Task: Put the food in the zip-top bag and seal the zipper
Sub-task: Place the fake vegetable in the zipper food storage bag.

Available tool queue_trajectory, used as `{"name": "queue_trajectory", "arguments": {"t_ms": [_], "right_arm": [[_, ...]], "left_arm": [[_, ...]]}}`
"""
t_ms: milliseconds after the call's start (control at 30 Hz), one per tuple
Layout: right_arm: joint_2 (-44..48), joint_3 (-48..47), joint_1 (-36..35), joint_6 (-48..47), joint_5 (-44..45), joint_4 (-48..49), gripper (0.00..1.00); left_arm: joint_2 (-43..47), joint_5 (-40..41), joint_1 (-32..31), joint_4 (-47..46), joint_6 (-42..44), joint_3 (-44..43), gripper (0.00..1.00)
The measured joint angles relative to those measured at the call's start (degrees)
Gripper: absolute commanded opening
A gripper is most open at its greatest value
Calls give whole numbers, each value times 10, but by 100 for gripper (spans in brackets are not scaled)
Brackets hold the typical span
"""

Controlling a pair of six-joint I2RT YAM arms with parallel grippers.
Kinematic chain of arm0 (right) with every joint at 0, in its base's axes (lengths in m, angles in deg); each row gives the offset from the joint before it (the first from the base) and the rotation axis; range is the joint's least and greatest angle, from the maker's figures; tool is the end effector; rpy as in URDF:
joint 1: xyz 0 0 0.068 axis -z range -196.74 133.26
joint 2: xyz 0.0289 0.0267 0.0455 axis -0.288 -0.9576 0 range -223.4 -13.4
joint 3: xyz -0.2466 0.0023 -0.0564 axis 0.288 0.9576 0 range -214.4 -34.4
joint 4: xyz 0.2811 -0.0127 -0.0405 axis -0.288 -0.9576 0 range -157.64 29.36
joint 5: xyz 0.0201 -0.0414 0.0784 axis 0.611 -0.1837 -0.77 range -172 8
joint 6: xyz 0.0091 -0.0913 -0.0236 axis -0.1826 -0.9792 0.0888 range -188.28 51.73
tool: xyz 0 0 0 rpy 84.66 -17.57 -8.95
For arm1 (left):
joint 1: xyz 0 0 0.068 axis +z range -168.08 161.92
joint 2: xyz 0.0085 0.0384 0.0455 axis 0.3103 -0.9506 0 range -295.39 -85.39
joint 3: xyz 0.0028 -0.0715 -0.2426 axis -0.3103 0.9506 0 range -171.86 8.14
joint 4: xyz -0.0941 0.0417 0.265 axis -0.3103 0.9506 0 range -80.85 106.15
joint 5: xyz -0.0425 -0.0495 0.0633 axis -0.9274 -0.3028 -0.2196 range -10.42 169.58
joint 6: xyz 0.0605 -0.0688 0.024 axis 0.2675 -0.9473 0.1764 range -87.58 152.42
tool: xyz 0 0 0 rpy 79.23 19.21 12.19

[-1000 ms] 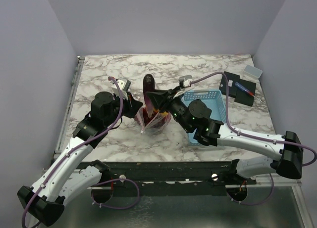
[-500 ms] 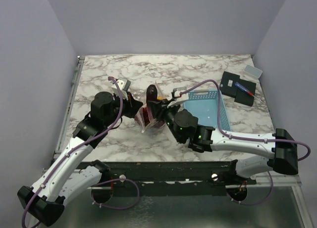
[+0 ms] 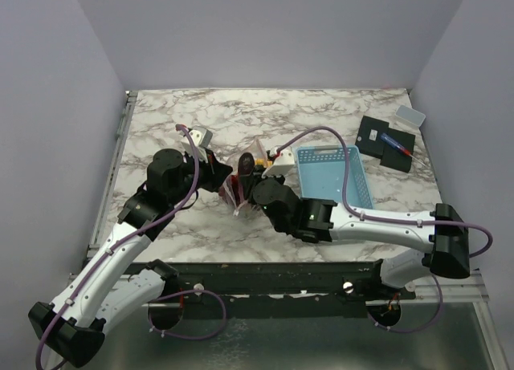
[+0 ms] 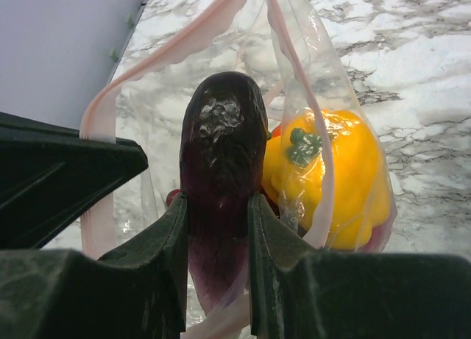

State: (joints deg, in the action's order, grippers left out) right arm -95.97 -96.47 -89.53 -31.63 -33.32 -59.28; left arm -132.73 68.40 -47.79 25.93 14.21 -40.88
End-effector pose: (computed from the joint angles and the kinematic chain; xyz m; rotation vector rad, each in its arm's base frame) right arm 0.1754 0.3488 0.2740 -0.0073 1.8234 0.5546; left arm 0.2305 -0.1507 0.3192 0.3310 1.8692 -0.7581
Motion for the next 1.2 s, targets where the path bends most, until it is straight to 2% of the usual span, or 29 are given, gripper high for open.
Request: {"name": "queue_trajectory", "arguments": {"t_ms": [33,67,133,200,267,433,733,900,1200], "right_arm": [[-4,-15,0,13,2,-23,1],[-9,-30,0,26,4,-46,7],[-17,-63,0,45,8,-88,26],[-27,-94,0,59,12,-126,38],[-41,-127,0,72,19,-164,46],[-70,-163,0,99,30,-227,56],[-66,-165,0,103,33,-262,59],[-28,-165,0,88,25,-258,61],[16,-166,0,27,-69,-236,62]], "left_arm": [[0,-1,0,0,0,0,0],[0,-2,0,0,0,0,0],[0,-6,0,-1,0,0,0],[0,-9,0,-3,0,1,0],[0,-12,0,-5,0,1,0],[1,-14,0,-5,0,1,0],[2,-15,0,-9,0,3,0],[4,-15,0,-9,0,4,0],[4,-15,0,-9,0,5,0]]}}
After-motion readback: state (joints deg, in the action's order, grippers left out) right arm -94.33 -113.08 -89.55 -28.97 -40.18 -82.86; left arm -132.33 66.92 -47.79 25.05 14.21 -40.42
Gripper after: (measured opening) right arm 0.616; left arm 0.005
